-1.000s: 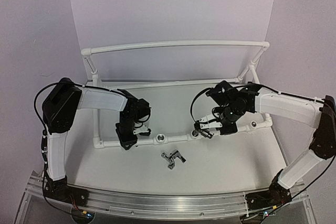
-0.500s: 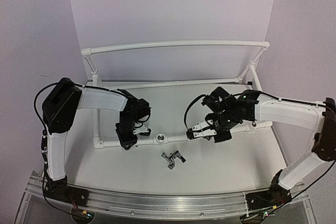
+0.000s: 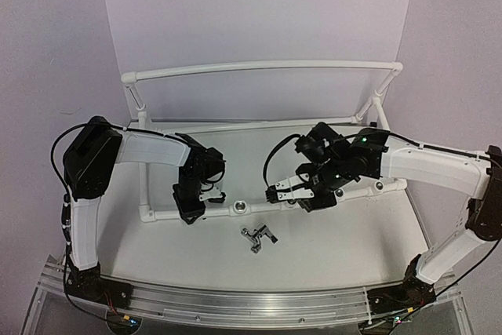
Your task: Install the water faucets
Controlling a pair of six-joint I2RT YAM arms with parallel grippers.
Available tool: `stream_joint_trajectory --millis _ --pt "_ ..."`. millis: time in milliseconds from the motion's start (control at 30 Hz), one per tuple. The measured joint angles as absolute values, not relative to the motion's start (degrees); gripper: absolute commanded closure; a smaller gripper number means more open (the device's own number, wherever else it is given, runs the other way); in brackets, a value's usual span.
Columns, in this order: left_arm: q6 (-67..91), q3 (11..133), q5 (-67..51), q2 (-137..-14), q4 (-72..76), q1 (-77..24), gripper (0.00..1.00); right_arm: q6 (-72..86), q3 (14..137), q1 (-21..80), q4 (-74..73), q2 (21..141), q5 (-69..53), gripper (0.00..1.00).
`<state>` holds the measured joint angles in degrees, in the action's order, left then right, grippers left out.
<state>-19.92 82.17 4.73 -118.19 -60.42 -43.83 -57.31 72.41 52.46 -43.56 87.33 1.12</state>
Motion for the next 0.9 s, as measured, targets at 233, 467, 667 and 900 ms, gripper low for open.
stream_joint_trajectory --millis 233,467,667,900 --pt "-19.92 82.17 4.71 -118.19 -60.40 -43.83 0.86 -63.40 65.07 42.30 -41.80 83.52 4.12 1.00" --pt "-19.91 82.17 4.71 -118.19 -60.40 -43.83 0.86 -71.79 58.15 42.81 -39.04 77.73 2.06 1.00" --pt "-19.90 82.17 4.71 -118.19 -60.40 -43.83 0.86 -80.10 54.95 43.20 -35.70 74.40 -1.58 1.00" --pt "-19.90 82.17 4.70 -118.17 -60.41 -43.83 0.86 -86.41 54.44 46.17 -33.49 76.82 -2.16 0.96"
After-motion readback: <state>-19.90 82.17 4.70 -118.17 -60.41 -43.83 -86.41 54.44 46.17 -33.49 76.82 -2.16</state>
